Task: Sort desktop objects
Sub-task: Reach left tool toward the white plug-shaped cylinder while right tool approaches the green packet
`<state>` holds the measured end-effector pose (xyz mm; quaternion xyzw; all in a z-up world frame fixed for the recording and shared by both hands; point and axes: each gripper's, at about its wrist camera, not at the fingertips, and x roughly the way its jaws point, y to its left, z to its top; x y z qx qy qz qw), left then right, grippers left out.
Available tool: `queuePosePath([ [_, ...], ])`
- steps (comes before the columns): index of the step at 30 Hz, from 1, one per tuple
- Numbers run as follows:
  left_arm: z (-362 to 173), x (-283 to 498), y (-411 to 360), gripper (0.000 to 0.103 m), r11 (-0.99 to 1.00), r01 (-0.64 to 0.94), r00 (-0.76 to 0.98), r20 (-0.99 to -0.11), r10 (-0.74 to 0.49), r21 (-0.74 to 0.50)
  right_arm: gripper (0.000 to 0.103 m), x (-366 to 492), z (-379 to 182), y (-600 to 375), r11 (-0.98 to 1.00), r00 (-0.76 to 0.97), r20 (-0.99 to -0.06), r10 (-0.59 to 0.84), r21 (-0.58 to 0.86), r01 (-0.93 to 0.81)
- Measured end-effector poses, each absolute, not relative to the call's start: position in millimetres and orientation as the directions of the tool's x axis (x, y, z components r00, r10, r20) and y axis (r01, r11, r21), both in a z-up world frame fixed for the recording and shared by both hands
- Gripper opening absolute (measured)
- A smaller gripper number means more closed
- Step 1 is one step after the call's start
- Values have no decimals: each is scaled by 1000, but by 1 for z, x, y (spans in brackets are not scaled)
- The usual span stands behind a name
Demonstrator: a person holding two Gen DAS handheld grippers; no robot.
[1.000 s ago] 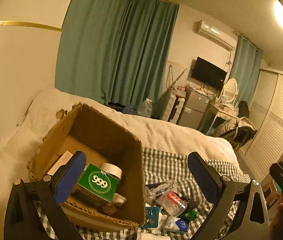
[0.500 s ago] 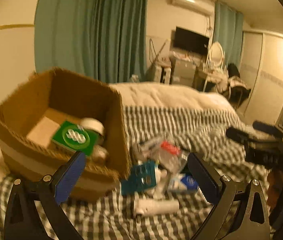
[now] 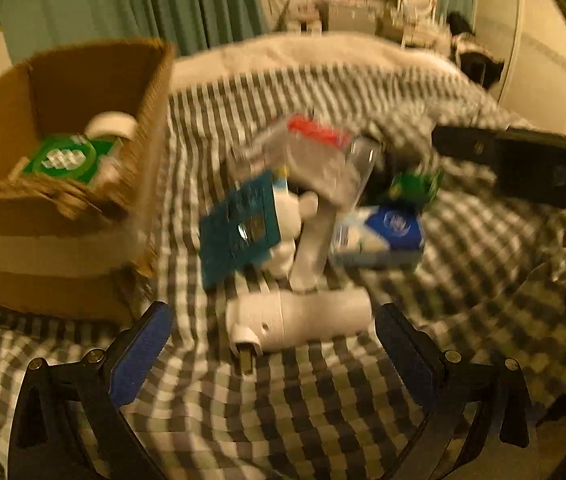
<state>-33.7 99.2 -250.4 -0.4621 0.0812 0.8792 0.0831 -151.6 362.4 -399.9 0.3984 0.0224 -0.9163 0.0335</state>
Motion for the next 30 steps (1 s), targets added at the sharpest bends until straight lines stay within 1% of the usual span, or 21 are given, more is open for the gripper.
queuePosePath([
  [3, -262, -40, 100, 103, -975, -221, -510, -856, 87, 32, 101, -156, -410, 361, -996, -663, -746, -56, -1, 85],
  [9, -273, -47, 101, 103, -973, -223, -461, -874, 155, -54, 101, -161, -421, 350, -994, -648, -759, -60, -12, 106],
  [12, -281, -53, 102, 103, -976, -207, -432, -888, 159, -74, 101, -164, -425, 346, -993, -639, -766, -74, -1, 116],
  [18, -296, -62, 109, 103, -984, -179, -427, -900, 87, -11, 100, -176, -444, 350, -995, -594, -801, -80, 32, 91],
  [20, -302, -64, 112, 103, -984, -177, -433, -899, 74, 5, 93, -181, -451, 350, -996, -575, -815, -75, 34, 83],
  [23, -303, -65, 113, 103, -986, -169, -447, -891, 72, 5, 78, -185, -460, 347, -996, -554, -830, -71, 26, 88],
  [25, -304, -65, 112, 103, -986, -166, -452, -888, 82, -6, 57, -187, -465, 344, -996, -540, -840, -54, 8, 87],
  [27, -312, -71, 108, 103, -983, -170, -410, -903, 131, -65, 52, -186, -468, 344, -996, -540, -840, -54, 9, 85],
  [28, -321, -75, 104, 102, -980, -166, -362, -917, 165, -111, 44, -186, -467, 345, -996, -542, -838, -60, 17, 84],
  [29, -329, -79, 99, 102, -977, -153, -331, -923, 195, -152, 40, -185, -467, 346, -996, -544, -836, -66, 27, 80],
  [30, -329, -78, 94, 102, -973, -141, -345, -912, 223, -185, 38, -184, -466, 348, -997, -548, -833, -71, 37, 73],
])
